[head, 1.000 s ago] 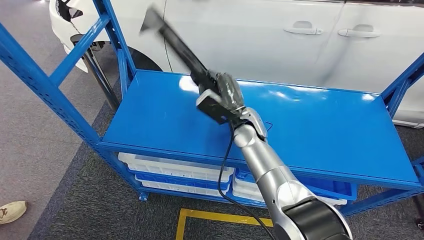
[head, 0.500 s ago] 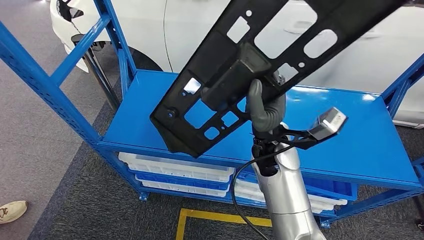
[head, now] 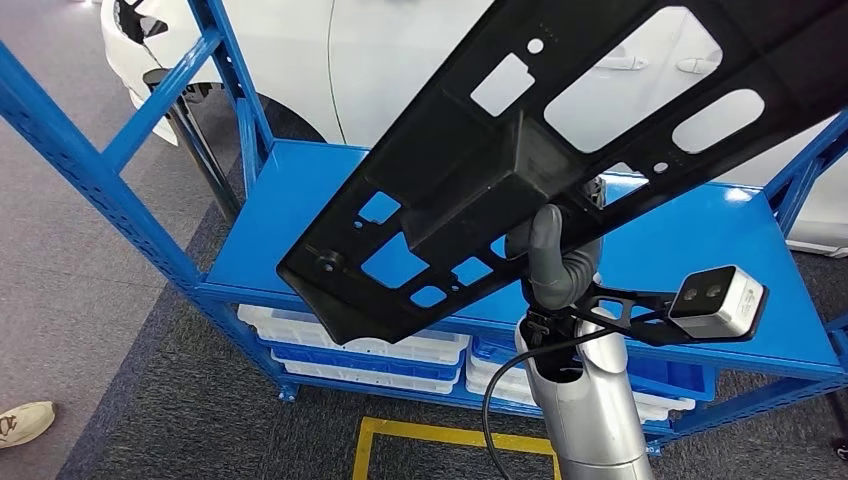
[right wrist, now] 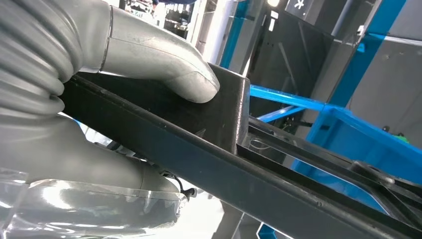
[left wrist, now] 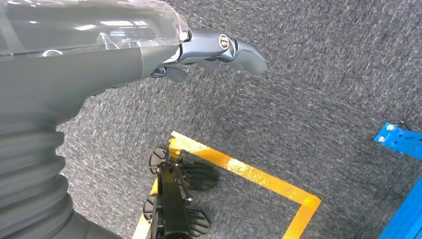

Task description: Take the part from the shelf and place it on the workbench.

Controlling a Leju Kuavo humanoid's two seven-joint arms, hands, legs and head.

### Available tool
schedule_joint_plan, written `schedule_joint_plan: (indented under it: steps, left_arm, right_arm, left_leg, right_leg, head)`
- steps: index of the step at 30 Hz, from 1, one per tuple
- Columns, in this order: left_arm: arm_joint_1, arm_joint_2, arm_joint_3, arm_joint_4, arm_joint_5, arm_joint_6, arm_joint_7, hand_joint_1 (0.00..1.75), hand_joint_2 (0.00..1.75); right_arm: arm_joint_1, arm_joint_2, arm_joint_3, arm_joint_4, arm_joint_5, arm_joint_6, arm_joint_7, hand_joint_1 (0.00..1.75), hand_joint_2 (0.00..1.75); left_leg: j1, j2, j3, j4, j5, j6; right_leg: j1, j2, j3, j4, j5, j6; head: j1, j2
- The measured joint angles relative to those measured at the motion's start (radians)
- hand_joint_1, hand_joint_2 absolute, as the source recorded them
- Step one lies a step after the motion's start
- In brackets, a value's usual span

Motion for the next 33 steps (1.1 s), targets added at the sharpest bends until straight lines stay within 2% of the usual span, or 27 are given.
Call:
schedule_joint_plan:
  steps: [2,3,4,7,8,9,10,12,13,14,17,19,20,22,23,24,25,27,29,32,33]
  left_arm:
    - [0.0,0.001,0.0,0.0,0.0,0.0,0.001,0.0,1.75]
    - [0.0,0.001,0.0,0.0,0.0,0.0,0.001,0.0,1.75]
    - [-0.001,0.0,0.0,0.0,0.0,-0.002,0.002,0.0,1.75]
    - [-0.001,0.001,0.0,0.0,0.002,-0.009,0.004,0.0,1.75]
    - [-0.001,0.001,0.001,0.0,0.005,-0.014,0.005,0.0,1.75]
    - [-0.001,0.001,0.001,0.0,0.008,-0.019,0.005,0.0,1.75]
    - [-0.001,0.001,0.002,0.0,0.011,-0.025,0.006,0.0,1.75]
    - [0.0,0.002,0.004,0.0,0.015,-0.036,0.005,0.0,1.75]
    - [-0.001,0.004,0.005,0.0,0.015,-0.04,0.004,0.0,1.75]
    - [-0.001,0.005,0.005,0.0,0.015,-0.043,0.002,0.0,1.75]
    - [0.0,0.005,0.005,0.0,0.013,-0.05,-0.001,0.0,1.75]
    - [0.0,0.005,0.005,0.0,0.009,-0.051,-0.001,0.0,1.75]
    - [-0.001,0.005,0.005,0.0,0.006,-0.051,-0.001,0.0,1.75]
    - [0.0,0.006,0.005,0.0,0.001,-0.05,0.0,0.0,1.75]
    - [0.001,0.006,0.005,0.0,-0.001,-0.049,0.0,0.0,1.75]
    - [0.001,0.006,0.005,0.0,-0.003,-0.048,0.0,0.0,1.75]
    - [0.001,0.006,0.005,0.0,-0.004,-0.047,0.001,0.0,1.75]
    - [0.0,0.006,0.004,0.0,-0.008,-0.042,0.001,0.0,1.75]
    - [-0.001,0.006,0.003,0.0,-0.013,-0.036,0.002,0.0,1.75]
    - [0.0,0.005,0.002,0.0,-0.015,-0.032,0.007,0.0,1.75]
    - [0.0,0.005,0.002,0.0,-0.015,-0.032,0.008,0.0,1.75]
  right_arm:
    - [0.003,-0.002,0.004,-0.008,-0.006,0.007,0.0,1.75,1.75]
    - [0.004,-0.004,0.005,-0.011,-0.008,0.013,-0.002,1.75,1.75]
    - [0.005,-0.008,0.006,-0.015,-0.008,0.021,-0.006,1.75,1.75]
    - [0.014,-0.021,0.01,-0.02,-0.009,0.035,-0.012,1.75,1.75]
    - [0.019,-0.025,0.01,-0.021,-0.009,0.036,-0.013,1.75,1.75]
    - [0.025,-0.028,0.011,-0.022,-0.009,0.037,-0.014,1.75,1.75]
    - [0.029,-0.031,0.011,-0.025,-0.009,0.039,-0.017,1.75,1.75]
    - [0.032,-0.036,0.011,-0.034,-0.009,0.046,-0.023,1.75,1.75]
    - [0.034,-0.039,0.011,-0.04,-0.008,0.049,-0.026,1.75,1.75]
    - [0.037,-0.041,0.011,-0.046,-0.007,0.052,-0.028,1.75,1.75]
    - [0.046,-0.047,0.011,-0.065,-0.004,0.054,-0.03,1.75,1.75]
    - [0.047,-0.048,0.011,-0.078,-0.004,0.054,-0.03,1.75,1.75]
    - [0.048,-0.048,0.011,-0.083,-0.004,0.055,-0.03,1.75,1.75]
    - [0.052,-0.049,0.011,-0.088,-0.004,0.059,-0.03,1.75,1.75]
    - [0.056,-0.049,0.011,-0.088,-0.004,0.062,-0.029,1.75,1.75]
    - [0.06,-0.05,0.011,-0.089,-0.004,0.065,-0.029,1.75,1.75]
    - [0.063,-0.051,0.011,-0.089,-0.004,0.068,-0.028,1.75,1.75]
    - [0.064,-0.051,0.011,-0.091,-0.004,0.072,-0.029,1.75,1.75]
    - [0.066,-0.053,0.011,-0.095,-0.001,0.081,-0.035,1.75,1.75]
    - [0.077,-0.06,0.011,-0.104,0.008,0.1,-0.053,1.75,1.75]
    - [0.082,-0.064,0.011,-0.11,0.009,0.104,-0.059,1.75,1.75]
  left_leg:
    - [0.002,0.001,0.009,-0.02,0.01,0.007]
    - [0.005,0.003,0.017,-0.035,0.018,0.011]
    - [0.009,0.004,0.025,-0.05,0.026,0.014]
    - [0.013,0.006,0.031,-0.064,0.033,0.016]
    - [0.014,0.006,0.031,-0.063,0.032,0.014]
    - [0.017,0.006,0.031,-0.061,0.031,0.011]
    - [0.021,0.005,0.031,-0.057,0.028,0.006]
    - [0.027,0.003,0.028,-0.042,0.017,-0.012]
    - [0.027,0.002,0.026,-0.033,0.011,-0.021]
    - [0.026,0.001,0.025,-0.028,0.007,-0.031]
    - [0.03,0.001,0.028,-0.03,0.005,-0.052]
    - [0.033,0.003,0.012,0.008,-0.025,-0.054]
    - [0.031,0.005,-0.01,0.059,-0.056,-0.051]
    - [0.024,0.005,-0.074,0.202,-0.125,-0.044]
    - [0.02,0.005,-0.097,0.255,-0.143,-0.041]
    - [0.016,0.005,-0.105,0.274,-0.141,-0.035]
    - [0.012,0.005,-0.092,0.251,-0.121,-0.028]
    - [0.002,0.005,-0.028,0.123,-0.058,-0.008]
    - [-0.007,0.004,0.023,0.019,-0.022,0.006]
    - [-0.011,0.002,0.028,-0.005,-0.01,0.015]
    - [-0.009,0.003,0.025,-0.009,-0.004,0.02]
  right_leg:
    - [0.0,0.0,0.005,-0.006,0.001,0.006]
    - [0.001,-0.001,0.004,0.0,-0.006,0.01]
    - [0.0,-0.001,-0.006,0.026,-0.025,0.014]
    - [-0.014,-0.002,-0.085,0.196,-0.112,0.029]
    - [-0.021,-0.002,-0.103,0.234,-0.122,0.036]
    - [-0.028,-0.002,-0.104,0.238,-0.114,0.043]
    - [-0.035,-0.003,-0.084,0.202,-0.088,0.05]
    - [-0.047,-0.004,-0.016,0.073,-0.032,0.064]
    - [-0.049,-0.001,0.008,0.027,-0.018,0.063]
    - [-0.048,0.002,0.018,0.004,-0.015,0.057]
    - [-0.042,0.007,0.014,0.008,-0.021,0.026]
    - [-0.04,0.005,0.016,0.005,-0.018,0.009]
    - [-0.038,0.003,0.017,0.004,-0.017,0.003]
    - [-0.029,0.001,0.016,0.005,-0.016,-0.006]
    - [-0.024,0.001,0.015,0.005,-0.016,-0.009]
    - [-0.019,0.001,0.014,0.005,-0.015,-0.011]
    - [-0.014,0.001,0.014,0.005,-0.015,-0.012]
    - [-0.008,0.002,0.015,0.006,-0.015,-0.012]
    - [-0.002,0.002,0.012,0.008,-0.013,-0.007]
    - [-0.002,0.001,0.006,0.008,-0.005,0.009]
    - [-0.003,0.001,0.003,0.013,-0.014,0.015]
  head:
    - [0.0,0.0]
    - [0.0,0.0]
    - [0.0,0.0]
    - [0.0,0.0]
    - [0.0,0.0]
    - [0.0,0.0]
    - [0.0,0.0]
    - [0.0,0.0]
    - [0.0,0.0]
    - [0.0,0.0]
    - [0.0,0.0]
    - [0.0,0.0]
    - [0.0,0.0]
    - [0.0,0.0]
    - [0.0,0.0]
    - [0.0,0.0]
    - [0.0,0.0]
    - [0.0,0.0]
    - [0.0,0.0]
    - [0.0,0.0]
    - [0.0,0.0]
